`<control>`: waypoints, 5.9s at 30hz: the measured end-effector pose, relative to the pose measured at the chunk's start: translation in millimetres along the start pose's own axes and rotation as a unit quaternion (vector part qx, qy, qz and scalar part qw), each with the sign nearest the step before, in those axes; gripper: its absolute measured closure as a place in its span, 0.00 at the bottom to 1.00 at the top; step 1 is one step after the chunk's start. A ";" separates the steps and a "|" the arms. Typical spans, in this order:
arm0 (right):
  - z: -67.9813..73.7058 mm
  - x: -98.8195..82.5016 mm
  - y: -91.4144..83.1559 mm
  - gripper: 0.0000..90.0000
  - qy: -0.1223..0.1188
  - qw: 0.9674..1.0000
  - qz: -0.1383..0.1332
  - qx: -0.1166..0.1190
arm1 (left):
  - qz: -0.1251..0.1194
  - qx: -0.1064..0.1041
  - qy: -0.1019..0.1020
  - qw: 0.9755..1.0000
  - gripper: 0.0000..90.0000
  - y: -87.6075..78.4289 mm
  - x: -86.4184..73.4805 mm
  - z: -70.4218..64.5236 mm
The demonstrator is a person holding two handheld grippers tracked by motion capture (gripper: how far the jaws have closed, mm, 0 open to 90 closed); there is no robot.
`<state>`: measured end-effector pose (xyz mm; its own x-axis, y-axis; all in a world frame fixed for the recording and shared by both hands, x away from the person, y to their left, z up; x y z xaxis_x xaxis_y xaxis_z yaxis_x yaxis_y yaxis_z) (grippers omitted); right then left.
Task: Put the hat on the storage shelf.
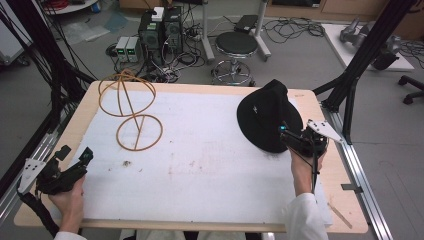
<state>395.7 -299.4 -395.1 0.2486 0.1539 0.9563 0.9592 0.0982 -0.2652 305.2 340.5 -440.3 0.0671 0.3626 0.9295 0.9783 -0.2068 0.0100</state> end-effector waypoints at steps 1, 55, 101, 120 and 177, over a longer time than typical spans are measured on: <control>0.7 0.1 1.4 0.13 0.000 1.000 0.000 0.000 | 0.001 -0.001 0.002 1.000 0.18 0.1 -0.1 0.0; 13.6 -3.4 75.2 0.23 -0.027 0.998 0.056 -0.002 | 0.009 -0.014 -0.011 1.000 0.18 6.1 -4.4 -2.5; 22.9 -6.6 75.1 0.98 0.000 0.998 0.062 -0.028 | 0.007 -0.017 -0.028 0.999 0.19 4.0 -3.7 1.5; 26.6 23.3 37.6 0.98 0.037 0.999 -0.027 -0.010 | 0.008 -0.022 -0.034 0.999 0.19 4.5 -4.7 -0.1; 191.2 180.9 -13.9 0.98 -0.031 0.953 -0.212 0.214 | 0.006 -0.033 -0.048 0.998 0.19 1.5 -1.8 7.1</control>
<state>401.5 -84.9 -242.0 -0.1711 0.0680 0.9829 0.8254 0.5546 0.1053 308.0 346.0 -444.5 0.1005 0.4451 0.8898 0.9625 -0.2701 0.0264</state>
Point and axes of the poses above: each handheld gripper's, and its own axes: y roughly forward along the jaws, x roughly out of its top, z roughly to its left, the point moved 6 cm from there along y, roughly forward along the jaws, and after that the axes turned 8 degrees about -y, right-handed, at the moved point
